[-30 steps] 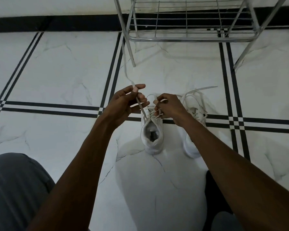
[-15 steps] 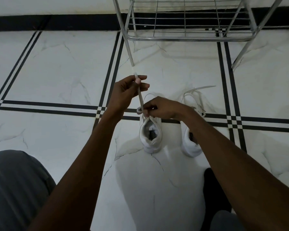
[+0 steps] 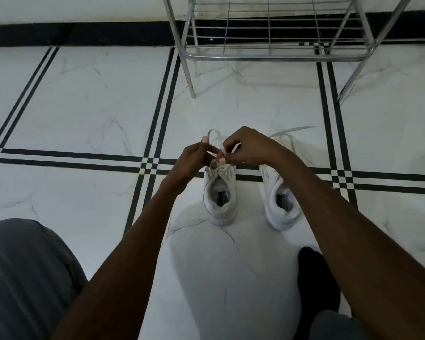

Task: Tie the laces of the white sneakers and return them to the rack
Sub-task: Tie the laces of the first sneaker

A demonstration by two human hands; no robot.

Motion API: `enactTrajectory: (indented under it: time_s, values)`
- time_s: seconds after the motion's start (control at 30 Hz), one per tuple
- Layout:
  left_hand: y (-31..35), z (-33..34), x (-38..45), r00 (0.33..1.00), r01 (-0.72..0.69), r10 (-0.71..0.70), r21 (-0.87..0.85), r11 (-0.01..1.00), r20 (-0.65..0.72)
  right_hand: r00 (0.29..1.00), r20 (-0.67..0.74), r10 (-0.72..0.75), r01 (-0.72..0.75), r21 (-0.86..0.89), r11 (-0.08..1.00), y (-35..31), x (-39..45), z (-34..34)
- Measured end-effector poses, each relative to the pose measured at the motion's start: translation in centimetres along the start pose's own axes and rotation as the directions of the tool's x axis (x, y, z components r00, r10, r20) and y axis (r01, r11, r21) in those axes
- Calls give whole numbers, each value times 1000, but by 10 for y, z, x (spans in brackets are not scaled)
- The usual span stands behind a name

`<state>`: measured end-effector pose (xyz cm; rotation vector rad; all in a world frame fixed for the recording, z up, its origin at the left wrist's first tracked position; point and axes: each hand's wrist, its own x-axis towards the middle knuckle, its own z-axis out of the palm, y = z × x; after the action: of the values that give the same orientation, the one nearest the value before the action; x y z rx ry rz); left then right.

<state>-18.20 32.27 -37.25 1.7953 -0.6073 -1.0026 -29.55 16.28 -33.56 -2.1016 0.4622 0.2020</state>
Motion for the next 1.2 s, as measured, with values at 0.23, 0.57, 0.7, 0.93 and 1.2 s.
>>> enactTrajectory:
  time_s: [0.23,0.57,0.7,0.93,1.2]
  values:
    - [-8,1,3,1000,-8,8,14,1000,-28,915,-401,-45,27,-50,998,7,10,18]
    - [-24,-15,12,920,-155,336,599,786,-203,935,-313,166,21,518,855,16,9,28]
    - [-17,-28,-1,961,-21,42,82,996,-273,932,-233,278,-72,631,772,21,9,28]
    - [-25,-45,-6,907,46,-92,-121,992,-412,812,-313,493,-387,343,856,52,19,26]
    - [-76,-67,-14,850,332,-106,369,868,-515,737,-559,380,-495,-64,866,67,6,36]
